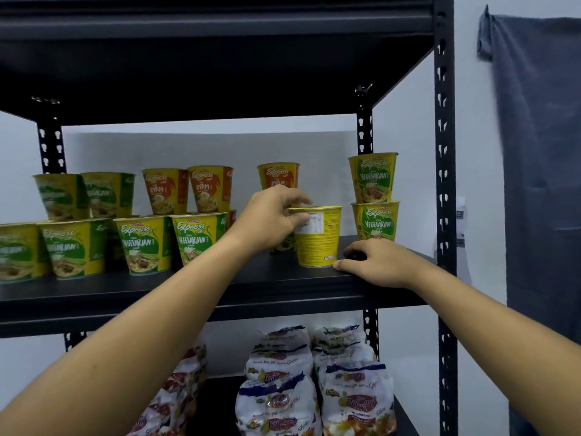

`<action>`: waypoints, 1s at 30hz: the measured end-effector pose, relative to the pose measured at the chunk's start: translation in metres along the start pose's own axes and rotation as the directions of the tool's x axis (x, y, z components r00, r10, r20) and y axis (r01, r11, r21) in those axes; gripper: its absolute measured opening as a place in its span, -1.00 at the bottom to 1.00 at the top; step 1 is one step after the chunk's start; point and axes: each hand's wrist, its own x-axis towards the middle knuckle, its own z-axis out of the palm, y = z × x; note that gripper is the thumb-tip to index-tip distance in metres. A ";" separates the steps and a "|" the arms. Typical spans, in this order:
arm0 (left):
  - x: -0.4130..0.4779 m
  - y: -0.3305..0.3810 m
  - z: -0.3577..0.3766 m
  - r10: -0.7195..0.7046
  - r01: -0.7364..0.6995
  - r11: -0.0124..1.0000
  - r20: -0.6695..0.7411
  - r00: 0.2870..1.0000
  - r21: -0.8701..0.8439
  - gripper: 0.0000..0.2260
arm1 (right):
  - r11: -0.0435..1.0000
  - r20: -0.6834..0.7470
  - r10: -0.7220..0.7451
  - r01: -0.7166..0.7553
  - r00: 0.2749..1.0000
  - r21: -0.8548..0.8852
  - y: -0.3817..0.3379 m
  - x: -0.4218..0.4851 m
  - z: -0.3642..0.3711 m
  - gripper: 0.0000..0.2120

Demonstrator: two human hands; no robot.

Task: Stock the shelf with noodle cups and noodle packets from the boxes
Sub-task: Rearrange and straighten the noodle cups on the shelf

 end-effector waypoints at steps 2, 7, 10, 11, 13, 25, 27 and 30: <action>-0.008 -0.009 -0.001 -0.006 0.006 1.000 0.000 1.000 -0.024 -0.58 | 1.000 -0.004 -0.001 0.001 1.000 0.014 0.000 0.000 0.000 -0.40; -0.026 -0.048 -0.001 -0.185 0.190 0.982 0.222 0.957 0.000 -0.31 | 0.971 -0.086 -0.005 0.025 0.996 0.238 -0.003 -0.002 -0.001 -0.40; -0.030 -0.062 0.001 -0.231 0.239 0.971 0.291 0.928 0.009 -0.22 | 0.927 -0.124 0.048 0.002 0.991 0.376 -0.006 -0.001 -0.006 -0.39; -0.031 -0.065 0.002 -0.231 0.242 0.970 0.307 0.923 0.002 -0.21 | 0.918 -0.116 0.063 -0.012 0.991 0.397 -0.009 0.000 -0.007 -0.35; -0.031 -0.067 0.002 -0.212 0.232 0.973 0.344 0.915 -0.018 -0.23 | 0.878 -0.078 0.086 -0.039 0.993 0.477 -0.018 0.004 -0.007 -0.26; -0.031 -0.059 0.001 -0.210 0.163 0.978 0.583 0.785 0.132 -0.50 | 0.557 0.086 0.067 -0.108 0.994 0.823 -0.056 0.022 0.001 -0.46; -0.030 -0.061 0.002 -0.212 0.158 0.977 0.594 0.776 0.142 -0.49 | 0.534 0.070 0.078 -0.102 0.994 0.839 -0.058 0.022 0.006 -0.53; -0.028 -0.064 0.003 -0.211 0.151 0.977 0.604 0.769 0.150 -0.48 | 0.530 0.049 0.081 -0.084 0.996 0.844 -0.056 0.023 0.010 -0.52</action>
